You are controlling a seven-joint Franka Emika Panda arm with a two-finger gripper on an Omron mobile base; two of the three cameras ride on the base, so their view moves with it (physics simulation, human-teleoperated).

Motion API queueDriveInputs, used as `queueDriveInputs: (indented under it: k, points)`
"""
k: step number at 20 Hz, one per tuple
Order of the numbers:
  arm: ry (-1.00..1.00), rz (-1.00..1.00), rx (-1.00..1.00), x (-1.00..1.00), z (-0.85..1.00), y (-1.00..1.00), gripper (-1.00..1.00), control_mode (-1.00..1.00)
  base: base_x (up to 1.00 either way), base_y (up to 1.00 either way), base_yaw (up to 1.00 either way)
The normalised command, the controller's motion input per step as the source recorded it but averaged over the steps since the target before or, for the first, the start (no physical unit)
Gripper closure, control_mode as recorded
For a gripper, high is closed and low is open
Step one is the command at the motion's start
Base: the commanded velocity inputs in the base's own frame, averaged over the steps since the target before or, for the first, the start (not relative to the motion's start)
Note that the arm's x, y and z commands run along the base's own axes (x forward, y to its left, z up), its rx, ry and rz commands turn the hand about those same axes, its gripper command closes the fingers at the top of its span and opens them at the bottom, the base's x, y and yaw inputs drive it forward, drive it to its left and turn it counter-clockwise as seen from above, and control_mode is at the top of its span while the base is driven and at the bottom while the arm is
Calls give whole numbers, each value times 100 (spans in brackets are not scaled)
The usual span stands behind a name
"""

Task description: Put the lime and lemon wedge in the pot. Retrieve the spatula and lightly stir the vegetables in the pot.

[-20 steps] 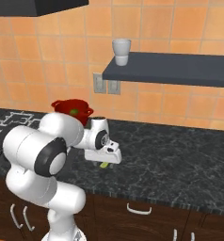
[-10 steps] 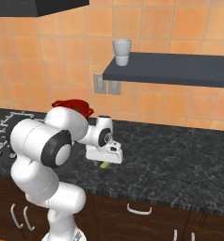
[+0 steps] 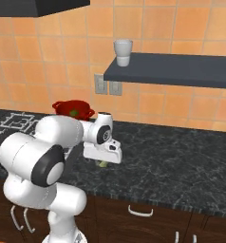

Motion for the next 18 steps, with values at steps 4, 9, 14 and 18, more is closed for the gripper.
queueDriveInputs:
  k: [4, 9, 14, 18]
  points:
    - [-4, 0, 2, -12, 100, 49, 100, -100, 0, 0, 0]
    - [-4, 0, 0, 0, 100, 93, 100, -100, 0, 0, 0]
    - [-15, 0, 0, 7, 99, 94, 100, -100, 0, 0, 0]
    - [-22, 0, 0, 38, 71, 63, 100, -100, 0, 0, 0]
